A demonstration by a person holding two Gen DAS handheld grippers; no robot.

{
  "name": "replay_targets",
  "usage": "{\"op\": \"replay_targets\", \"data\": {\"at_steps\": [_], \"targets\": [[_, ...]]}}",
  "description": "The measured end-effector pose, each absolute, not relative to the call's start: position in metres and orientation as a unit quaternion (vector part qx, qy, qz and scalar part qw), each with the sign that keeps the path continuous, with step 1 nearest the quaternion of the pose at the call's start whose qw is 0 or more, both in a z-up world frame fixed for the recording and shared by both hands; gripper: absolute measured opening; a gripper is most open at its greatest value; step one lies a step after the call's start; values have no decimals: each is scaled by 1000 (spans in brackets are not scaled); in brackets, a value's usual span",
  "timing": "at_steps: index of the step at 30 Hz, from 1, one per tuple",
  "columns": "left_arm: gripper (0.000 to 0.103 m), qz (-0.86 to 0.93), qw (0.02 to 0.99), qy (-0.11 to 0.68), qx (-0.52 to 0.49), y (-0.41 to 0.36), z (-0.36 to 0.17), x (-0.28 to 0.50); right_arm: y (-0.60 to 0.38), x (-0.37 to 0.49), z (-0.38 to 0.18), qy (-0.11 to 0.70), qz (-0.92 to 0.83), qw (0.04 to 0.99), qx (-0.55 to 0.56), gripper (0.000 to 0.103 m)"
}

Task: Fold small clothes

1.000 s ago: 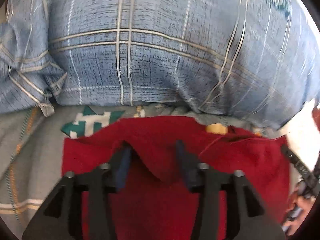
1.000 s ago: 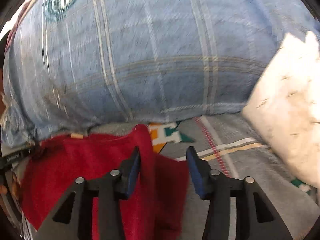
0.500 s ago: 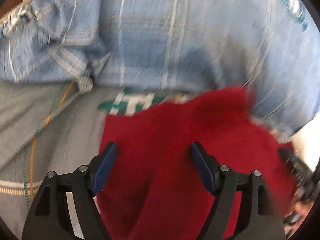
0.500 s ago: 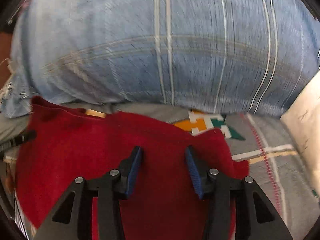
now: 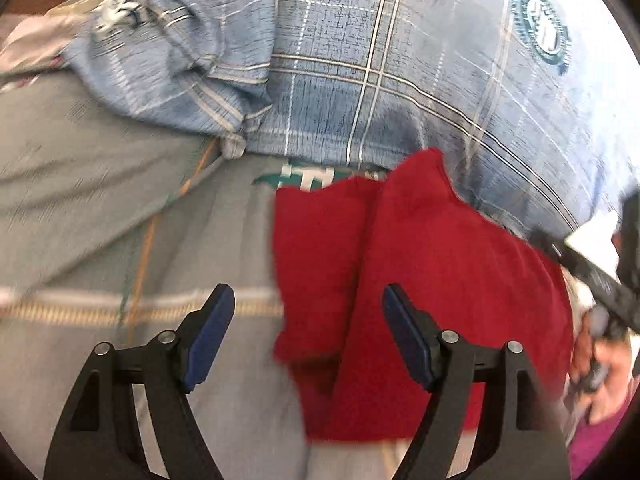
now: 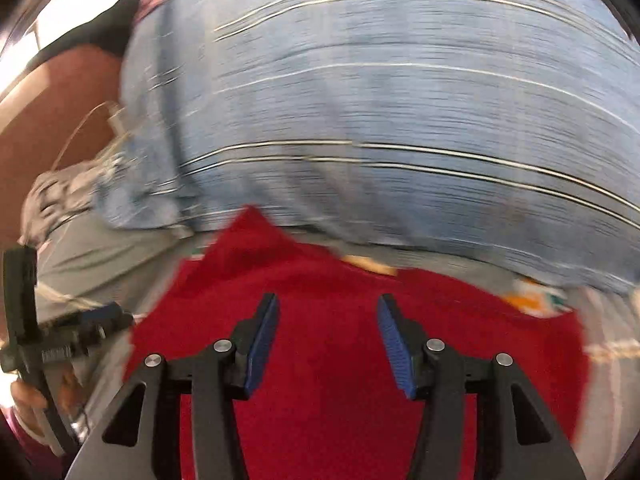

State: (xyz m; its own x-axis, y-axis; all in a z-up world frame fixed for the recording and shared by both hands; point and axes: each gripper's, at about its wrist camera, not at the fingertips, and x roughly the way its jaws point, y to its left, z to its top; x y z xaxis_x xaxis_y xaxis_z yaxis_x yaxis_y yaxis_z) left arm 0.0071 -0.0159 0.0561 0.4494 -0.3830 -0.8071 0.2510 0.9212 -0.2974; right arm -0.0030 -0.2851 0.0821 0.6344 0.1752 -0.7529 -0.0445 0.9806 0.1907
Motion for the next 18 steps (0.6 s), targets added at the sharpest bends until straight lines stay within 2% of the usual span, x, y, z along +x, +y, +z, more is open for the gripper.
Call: {"op": "replay_targets", "data": {"at_steps": [5,9,13,18], "targets": [[77,-228,824,509,-97,-13,38,-17,-230,42,65,435,102,892,65,52],[77,-251,827,499,-62,-28,37,-30,-199,64,50,455,111,882,40,52],[76,-264,823,502,-39,-39,27,-33,-186,92,7,503,106,857,37,54],[66,-268,817,510,-40,-40,18,-26,-193,85,11,486,105,866,54,53]]}}
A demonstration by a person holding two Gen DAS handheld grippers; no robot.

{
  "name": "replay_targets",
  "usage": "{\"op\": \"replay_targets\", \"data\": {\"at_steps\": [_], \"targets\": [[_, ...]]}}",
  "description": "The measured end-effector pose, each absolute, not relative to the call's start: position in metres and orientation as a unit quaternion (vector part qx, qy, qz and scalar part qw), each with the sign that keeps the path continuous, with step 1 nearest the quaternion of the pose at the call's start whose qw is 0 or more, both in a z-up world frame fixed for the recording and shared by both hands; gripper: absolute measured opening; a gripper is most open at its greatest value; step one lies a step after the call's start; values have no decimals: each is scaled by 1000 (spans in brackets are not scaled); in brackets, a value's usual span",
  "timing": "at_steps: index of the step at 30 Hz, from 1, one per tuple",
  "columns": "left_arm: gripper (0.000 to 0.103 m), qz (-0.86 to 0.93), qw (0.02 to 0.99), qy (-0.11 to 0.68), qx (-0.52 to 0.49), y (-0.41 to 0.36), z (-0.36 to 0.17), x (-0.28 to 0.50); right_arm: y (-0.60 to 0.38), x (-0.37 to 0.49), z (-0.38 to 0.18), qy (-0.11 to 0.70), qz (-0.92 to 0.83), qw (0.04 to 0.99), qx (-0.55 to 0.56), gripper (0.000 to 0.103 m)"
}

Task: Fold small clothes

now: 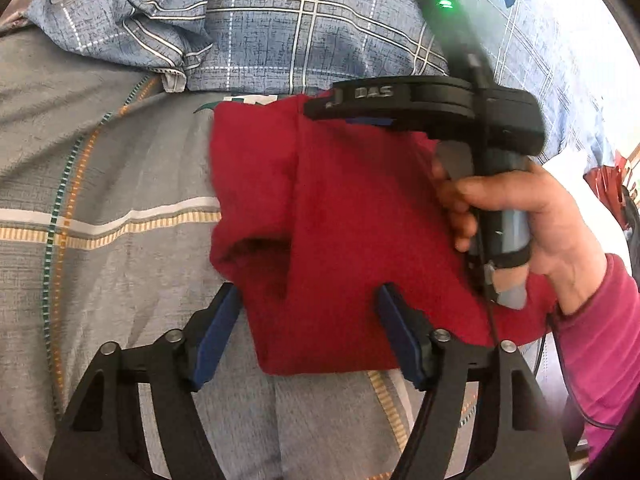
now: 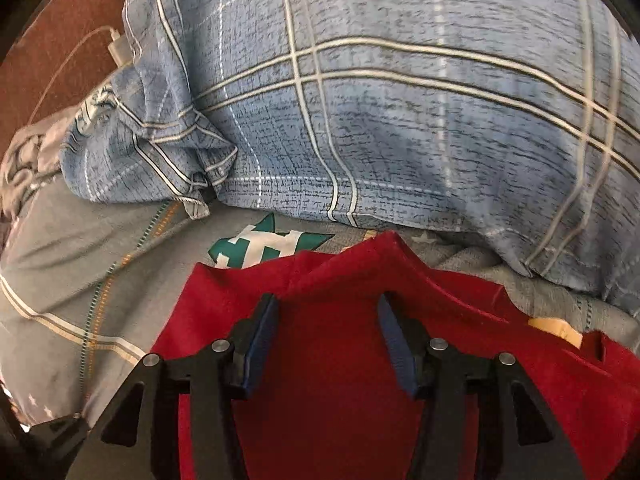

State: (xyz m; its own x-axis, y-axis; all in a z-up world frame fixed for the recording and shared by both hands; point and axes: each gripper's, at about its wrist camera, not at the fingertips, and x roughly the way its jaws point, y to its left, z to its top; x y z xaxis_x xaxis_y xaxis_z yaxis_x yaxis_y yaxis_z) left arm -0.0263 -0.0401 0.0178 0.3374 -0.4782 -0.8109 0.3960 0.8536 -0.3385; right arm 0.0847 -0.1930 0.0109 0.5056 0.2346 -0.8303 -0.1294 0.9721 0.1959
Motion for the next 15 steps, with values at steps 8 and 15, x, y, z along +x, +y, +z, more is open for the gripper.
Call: {"op": "replay_targets", "data": {"at_steps": [8,15], "targets": [[20,-264,816,512,-48,-34,20,-28,-209,30,40,464,117,876,66,57],[7,-244,817,518,-62,-20,31,-43,-183,26,52,464,133,875,48,57]]}}
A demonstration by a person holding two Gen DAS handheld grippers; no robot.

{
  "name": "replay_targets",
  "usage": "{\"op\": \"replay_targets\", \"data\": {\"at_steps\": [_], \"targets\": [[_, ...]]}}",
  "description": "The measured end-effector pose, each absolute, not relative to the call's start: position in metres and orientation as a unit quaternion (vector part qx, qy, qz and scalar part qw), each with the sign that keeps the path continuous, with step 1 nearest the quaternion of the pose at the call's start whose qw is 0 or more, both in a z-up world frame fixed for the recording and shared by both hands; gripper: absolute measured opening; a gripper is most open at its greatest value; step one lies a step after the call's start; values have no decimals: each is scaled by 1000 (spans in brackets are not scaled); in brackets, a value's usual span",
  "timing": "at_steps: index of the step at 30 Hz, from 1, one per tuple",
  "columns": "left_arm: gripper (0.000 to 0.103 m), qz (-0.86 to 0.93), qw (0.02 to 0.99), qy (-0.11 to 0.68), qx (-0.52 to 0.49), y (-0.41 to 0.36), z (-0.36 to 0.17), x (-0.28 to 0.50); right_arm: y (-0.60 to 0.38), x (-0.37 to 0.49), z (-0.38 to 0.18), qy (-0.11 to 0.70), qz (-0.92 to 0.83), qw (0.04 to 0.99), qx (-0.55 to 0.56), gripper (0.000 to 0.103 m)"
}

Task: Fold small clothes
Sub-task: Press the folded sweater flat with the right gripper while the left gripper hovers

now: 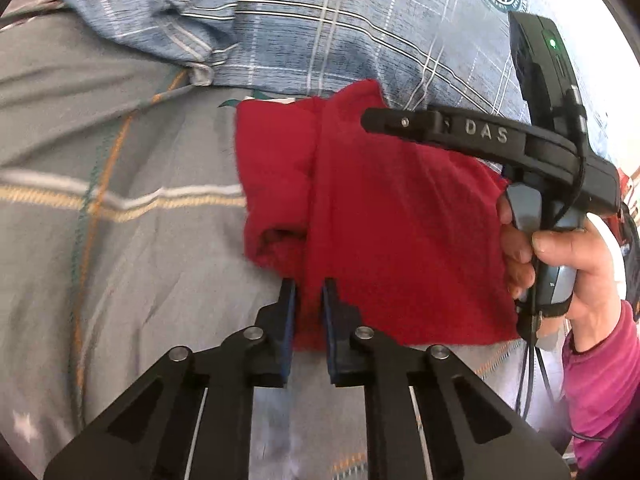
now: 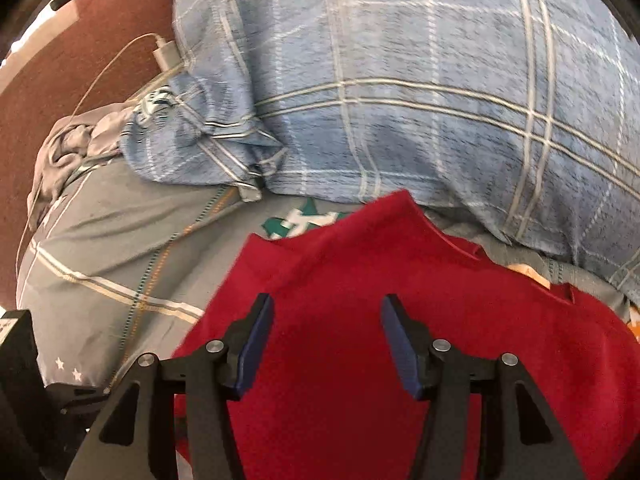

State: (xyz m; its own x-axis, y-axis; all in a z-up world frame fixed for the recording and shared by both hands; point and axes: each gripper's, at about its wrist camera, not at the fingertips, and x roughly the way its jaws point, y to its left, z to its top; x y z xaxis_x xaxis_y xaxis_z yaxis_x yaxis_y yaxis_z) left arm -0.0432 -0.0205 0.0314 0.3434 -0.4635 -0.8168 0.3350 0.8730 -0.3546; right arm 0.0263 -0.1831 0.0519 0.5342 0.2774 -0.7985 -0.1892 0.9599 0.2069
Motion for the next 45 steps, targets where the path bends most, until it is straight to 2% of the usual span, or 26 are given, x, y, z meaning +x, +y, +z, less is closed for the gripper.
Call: {"op": "replay_targets", "data": {"at_steps": [9,15,19,23,26,29,34,39,41,45], "targets": [[7,-238,819,518,-60,-16,25,-53,-144,62,21,481,113,869,26,58],[10,-241,822,513,-51,-16,23,-52,-116,69,1,477,80,873,-58,67],[12,-241,821,515,-55,-14,23,-51,-115,66,5,479,82,872,-65,67],[28,-227,829,510,-40,-14,24,-52,-123,45,26,468,91,877,-47,66],[32,-226,828,510,-47,-11,24,-51,-130,27,40,457,91,884,-44,69],[41,-217,832,508,-49,-8,25,-51,-137,18,43,457,81,885,-47,72],[45,-211,836,504,-43,-9,25,-51,-144,25,20,491,72,868,-3,76],[54,-207,836,505,-53,-6,23,-46,-147,30,34,509,76,857,34,77],[55,-209,833,507,-67,-3,23,-44,-146,33,38,512,83,854,54,81],[64,-212,831,505,-94,3,24,-40,-131,45,38,517,84,850,48,90]]}}
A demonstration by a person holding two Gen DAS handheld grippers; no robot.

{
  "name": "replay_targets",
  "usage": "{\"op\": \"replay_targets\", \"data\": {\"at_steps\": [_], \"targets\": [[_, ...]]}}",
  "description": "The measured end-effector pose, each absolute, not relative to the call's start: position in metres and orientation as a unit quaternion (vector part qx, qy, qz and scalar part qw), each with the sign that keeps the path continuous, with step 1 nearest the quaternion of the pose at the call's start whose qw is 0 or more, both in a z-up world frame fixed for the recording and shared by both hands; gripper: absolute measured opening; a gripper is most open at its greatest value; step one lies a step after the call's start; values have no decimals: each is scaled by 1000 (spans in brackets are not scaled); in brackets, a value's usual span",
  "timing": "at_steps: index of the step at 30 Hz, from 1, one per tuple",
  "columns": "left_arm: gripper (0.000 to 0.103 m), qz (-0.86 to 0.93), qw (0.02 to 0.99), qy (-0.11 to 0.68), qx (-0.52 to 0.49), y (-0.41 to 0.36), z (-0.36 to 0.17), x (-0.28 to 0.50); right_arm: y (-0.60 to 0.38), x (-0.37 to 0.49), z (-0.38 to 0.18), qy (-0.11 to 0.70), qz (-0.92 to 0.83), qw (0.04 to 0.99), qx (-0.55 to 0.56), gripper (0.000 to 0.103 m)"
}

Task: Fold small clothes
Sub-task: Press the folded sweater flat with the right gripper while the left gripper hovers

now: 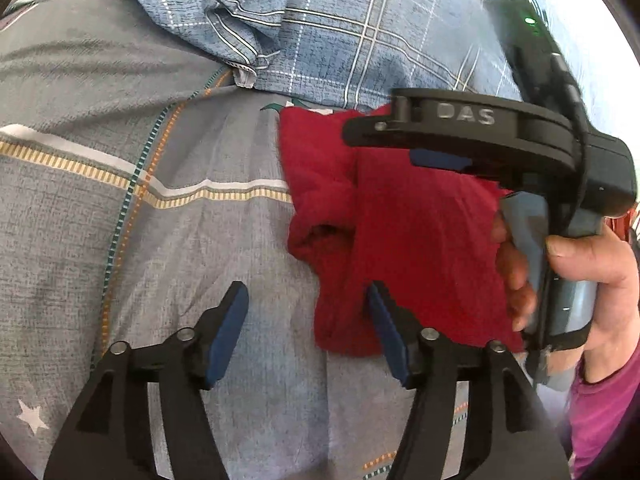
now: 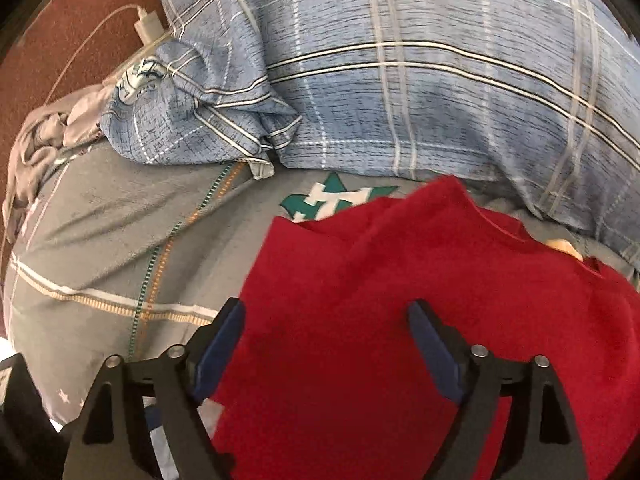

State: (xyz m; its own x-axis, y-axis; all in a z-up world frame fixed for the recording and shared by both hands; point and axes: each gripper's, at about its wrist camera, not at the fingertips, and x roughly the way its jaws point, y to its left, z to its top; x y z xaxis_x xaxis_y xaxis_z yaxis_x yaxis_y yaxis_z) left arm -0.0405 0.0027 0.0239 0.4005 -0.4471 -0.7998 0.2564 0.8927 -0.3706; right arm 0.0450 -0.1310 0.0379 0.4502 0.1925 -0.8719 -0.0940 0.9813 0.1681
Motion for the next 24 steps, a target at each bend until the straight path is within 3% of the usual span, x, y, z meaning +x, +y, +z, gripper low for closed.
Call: {"op": "replay_targets", "data": {"at_steps": [6,17,19,21,24], "targets": [[74,-226,819,501,-164,10,22,-31,-123,53,28,523,76,848,43,92],[74,-250,823,481,-170,-18,21,-6,-156,49,38,541,120,824,119,91],[65,-248,828,471,-176,-16,24,-5,-161,51,38,542,123,820,136,91],[49,-248,834,462,-171,-15,27,-3,-165,51,38,543,124,817,150,91],[44,-246,840,455,-167,-14,29,-2,-169,51,39,542,125,816,159,91]]}}
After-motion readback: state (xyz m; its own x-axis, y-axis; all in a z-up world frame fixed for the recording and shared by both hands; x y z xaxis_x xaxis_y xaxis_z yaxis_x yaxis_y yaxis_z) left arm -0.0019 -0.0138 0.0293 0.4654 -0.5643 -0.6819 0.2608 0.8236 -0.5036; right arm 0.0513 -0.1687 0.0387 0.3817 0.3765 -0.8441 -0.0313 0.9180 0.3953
